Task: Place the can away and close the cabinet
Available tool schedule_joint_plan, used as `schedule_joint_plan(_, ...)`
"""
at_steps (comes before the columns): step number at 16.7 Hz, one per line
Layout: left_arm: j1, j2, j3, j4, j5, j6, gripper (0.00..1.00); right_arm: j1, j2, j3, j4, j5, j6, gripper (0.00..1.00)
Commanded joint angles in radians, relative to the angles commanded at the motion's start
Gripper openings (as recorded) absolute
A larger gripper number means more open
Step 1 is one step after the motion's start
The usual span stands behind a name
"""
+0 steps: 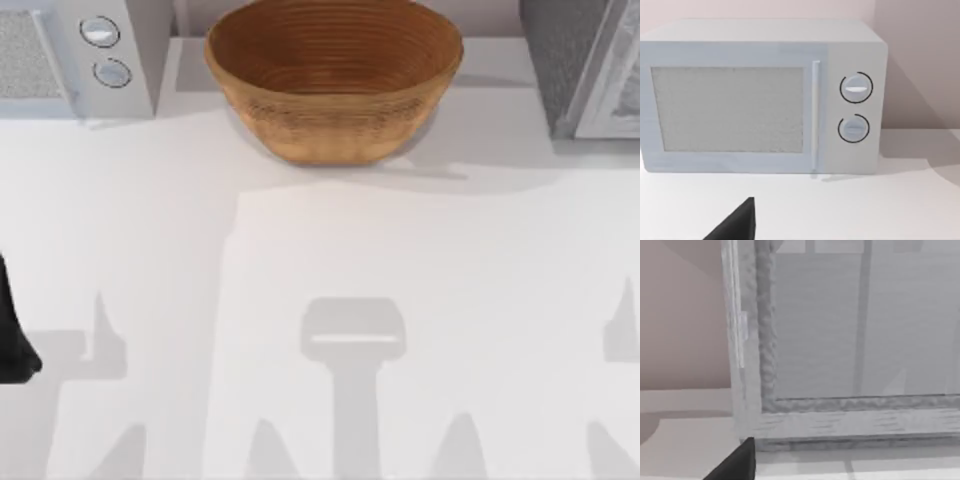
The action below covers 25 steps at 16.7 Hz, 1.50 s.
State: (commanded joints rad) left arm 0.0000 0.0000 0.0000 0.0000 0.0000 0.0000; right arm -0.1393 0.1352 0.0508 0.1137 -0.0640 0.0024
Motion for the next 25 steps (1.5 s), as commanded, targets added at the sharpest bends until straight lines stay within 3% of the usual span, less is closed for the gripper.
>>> schedule_joint_plan(5,0.000,0.000,0.000,0.000,0.000,0.000,1.00,-0.286,0.347,0.084,0.307,-0.252,0.004,1.00)
schedule_joint_plan(11,0.000,0.000,0.000,0.000,0.000,0.000,1.00,-0.439,0.860,0.174,0.624,-0.596,0.011,1.00)
schedule_joint_plan(16,0.000,0.000,0.000,0.000,0.000,0.000,1.00,-0.660,1.208,0.255,0.906,-0.851,0.016,1.00)
schedule_joint_plan(21,0.000,0.000,0.000,0.000,0.000,0.000,1.00,-0.863,1.401,0.308,1.068,-0.948,0.019,1.00)
schedule_joint_plan(25,0.000,0.000,0.000,0.000,0.000,0.000,1.00,-0.886,1.416,0.317,1.087,-0.949,0.019,1.00)
